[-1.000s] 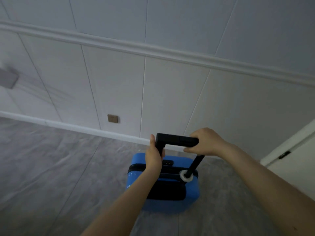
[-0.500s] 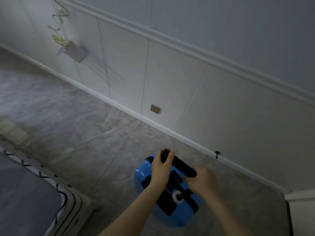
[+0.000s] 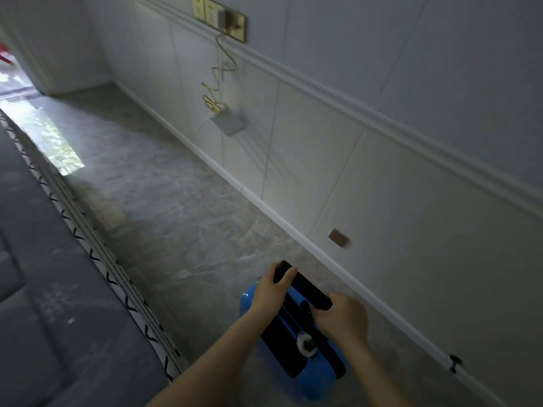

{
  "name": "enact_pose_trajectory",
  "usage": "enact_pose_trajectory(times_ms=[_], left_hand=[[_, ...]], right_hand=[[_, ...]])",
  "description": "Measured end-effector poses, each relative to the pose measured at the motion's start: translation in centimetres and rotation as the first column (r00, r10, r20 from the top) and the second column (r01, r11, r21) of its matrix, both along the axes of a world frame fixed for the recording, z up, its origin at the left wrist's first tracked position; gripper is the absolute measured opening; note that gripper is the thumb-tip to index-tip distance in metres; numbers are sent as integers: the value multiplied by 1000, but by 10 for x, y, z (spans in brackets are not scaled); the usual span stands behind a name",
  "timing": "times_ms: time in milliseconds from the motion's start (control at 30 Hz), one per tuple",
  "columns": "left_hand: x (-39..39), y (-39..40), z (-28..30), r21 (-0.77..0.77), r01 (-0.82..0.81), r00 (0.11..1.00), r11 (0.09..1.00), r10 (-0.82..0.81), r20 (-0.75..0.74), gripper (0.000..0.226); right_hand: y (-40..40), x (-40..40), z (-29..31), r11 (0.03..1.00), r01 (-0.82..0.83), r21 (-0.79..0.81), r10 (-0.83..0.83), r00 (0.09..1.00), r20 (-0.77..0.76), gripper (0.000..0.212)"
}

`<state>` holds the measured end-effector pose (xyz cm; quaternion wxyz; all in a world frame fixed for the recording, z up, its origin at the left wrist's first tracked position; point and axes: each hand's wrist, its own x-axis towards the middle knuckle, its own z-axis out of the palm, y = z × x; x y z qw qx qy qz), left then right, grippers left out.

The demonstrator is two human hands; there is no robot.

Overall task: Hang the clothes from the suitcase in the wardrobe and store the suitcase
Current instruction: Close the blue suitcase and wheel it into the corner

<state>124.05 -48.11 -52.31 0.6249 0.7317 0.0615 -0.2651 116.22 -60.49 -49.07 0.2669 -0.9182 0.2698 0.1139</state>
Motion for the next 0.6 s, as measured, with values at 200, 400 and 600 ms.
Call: enact_pose_trajectory(times_ms=[200, 400, 600], left_hand=[[116, 34, 1, -52, -368, 927, 928, 362, -92, 39], [220, 97, 8, 16, -499, 865, 866, 499, -47, 44], [311, 201, 12, -8, -615, 783, 789, 609, -123, 48]], right_hand=[[44, 138, -4, 987, -157, 17, 156, 986, 56, 25], [114, 262, -11, 972, -232, 34, 229, 970, 77, 18], [181, 393, -10, 958, -287, 8, 285, 954, 96, 19]])
